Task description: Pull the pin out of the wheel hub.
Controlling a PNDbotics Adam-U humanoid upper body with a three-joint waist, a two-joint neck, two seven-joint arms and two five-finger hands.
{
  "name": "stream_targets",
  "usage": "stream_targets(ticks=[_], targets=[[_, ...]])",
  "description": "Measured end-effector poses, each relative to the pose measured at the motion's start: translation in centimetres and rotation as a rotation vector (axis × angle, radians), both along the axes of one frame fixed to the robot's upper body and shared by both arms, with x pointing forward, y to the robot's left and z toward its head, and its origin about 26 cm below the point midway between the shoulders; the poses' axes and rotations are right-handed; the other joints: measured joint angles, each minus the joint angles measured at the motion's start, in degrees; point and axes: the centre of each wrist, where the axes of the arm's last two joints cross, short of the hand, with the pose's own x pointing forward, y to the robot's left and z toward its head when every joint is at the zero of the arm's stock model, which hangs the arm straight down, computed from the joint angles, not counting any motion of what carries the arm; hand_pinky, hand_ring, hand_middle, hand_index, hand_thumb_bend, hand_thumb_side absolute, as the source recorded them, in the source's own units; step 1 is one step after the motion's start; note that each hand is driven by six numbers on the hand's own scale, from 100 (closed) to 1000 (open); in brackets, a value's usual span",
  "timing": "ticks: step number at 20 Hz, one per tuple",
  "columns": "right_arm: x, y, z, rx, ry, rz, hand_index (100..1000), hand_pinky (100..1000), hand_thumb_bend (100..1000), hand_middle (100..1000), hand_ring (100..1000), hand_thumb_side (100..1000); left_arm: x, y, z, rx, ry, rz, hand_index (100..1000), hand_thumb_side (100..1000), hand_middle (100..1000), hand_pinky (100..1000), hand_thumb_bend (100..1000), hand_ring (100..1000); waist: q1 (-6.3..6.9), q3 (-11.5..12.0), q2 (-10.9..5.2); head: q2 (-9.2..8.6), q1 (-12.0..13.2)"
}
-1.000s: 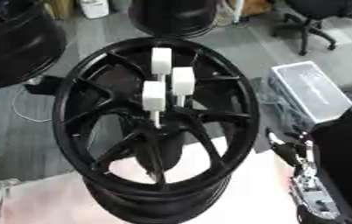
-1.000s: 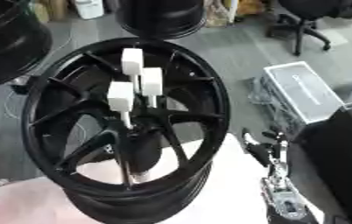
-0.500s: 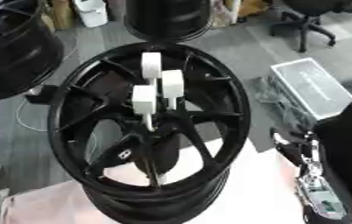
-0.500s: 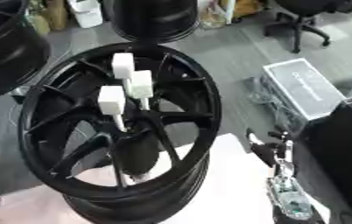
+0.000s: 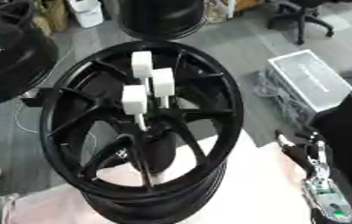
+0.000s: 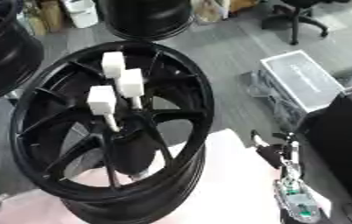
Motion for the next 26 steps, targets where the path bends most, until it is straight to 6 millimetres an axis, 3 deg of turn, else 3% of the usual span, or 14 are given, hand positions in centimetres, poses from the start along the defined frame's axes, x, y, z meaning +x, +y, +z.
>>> stream_targets(ticks=[2, 5, 11, 15, 26], targets=[[0.0, 0.0, 0.0, 0.000, 0.000, -0.001, 860, 511, 443, 690, 475, 188, 0.9, -2.1, -0.4, 0.073, 0.002, -0.054, 769, 574, 674, 434, 450, 427, 0.13, 0.48, -0.04, -0.01, -0.33], [-0.1, -0.1, 0.0, 0.000, -0.001, -0.007, 860, 511, 443, 690, 474, 188, 2.3, -4.7, -2.7, 0.196, 0.045, -0.119, 766, 584, 670, 432, 482, 422, -0.01, 1.07, -0.17, -0.01, -1.01], [-0.4, -0.2, -0.2, 0.000, 0.004, -0.016, 860, 510, 442, 690, 474, 188, 4.0, -8.0, -7.3, 0.417, 0.157, -0.209, 776, 588, 681, 428, 504, 417, -0.44, 1.62, -0.40, 0.00, -1.72], [-0.4, -0.2, -0.2, 0.001, 0.004, -0.017, 860, 510, 442, 690, 473, 187, 4.3, -9.1, -7.5, 0.462, 0.198, -0.234, 800, 597, 708, 430, 516, 421, -0.49, 1.61, -0.44, 0.00, -1.79], [-0.4, -0.2, -0.3, 0.002, 0.004, -0.017, 859, 508, 442, 689, 470, 187, 4.1, -9.7, -5.6, 0.478, 0.246, -0.191, 885, 619, 814, 462, 572, 450, -0.62, 1.45, -0.49, -0.03, -1.85]])
